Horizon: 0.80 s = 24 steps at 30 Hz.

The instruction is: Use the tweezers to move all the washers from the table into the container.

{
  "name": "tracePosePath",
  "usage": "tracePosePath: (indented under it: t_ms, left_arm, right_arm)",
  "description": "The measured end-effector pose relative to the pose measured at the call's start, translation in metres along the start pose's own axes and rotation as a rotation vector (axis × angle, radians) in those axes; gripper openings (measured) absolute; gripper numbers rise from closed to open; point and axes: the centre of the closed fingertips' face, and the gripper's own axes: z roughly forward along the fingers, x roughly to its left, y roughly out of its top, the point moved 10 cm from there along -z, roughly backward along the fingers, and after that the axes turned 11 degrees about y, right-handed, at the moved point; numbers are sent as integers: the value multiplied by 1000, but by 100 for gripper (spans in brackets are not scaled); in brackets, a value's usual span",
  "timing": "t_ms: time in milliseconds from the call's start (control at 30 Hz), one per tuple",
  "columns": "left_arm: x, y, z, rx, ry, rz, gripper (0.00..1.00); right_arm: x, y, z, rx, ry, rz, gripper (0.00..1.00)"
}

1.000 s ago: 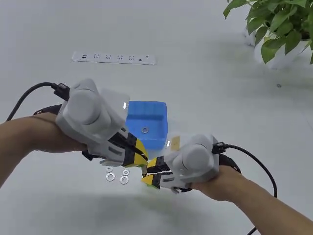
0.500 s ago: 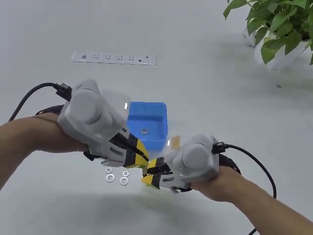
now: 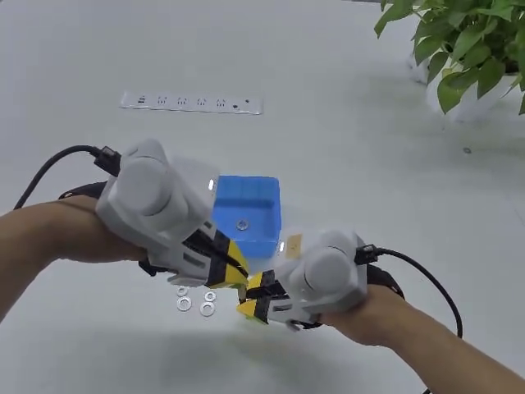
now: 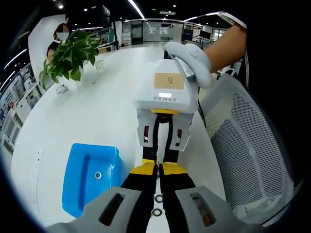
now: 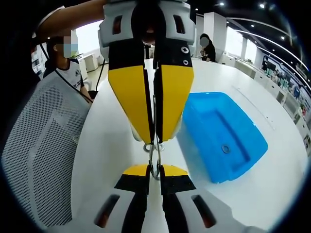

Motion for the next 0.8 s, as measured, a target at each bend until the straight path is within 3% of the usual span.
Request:
tracePosePath:
  t_ms: [800]
  left_arm:
    - [11,19,-25,-37,31,6,6]
  right_arm:
    - [-5,25,-21,-22,-37,-26,10]
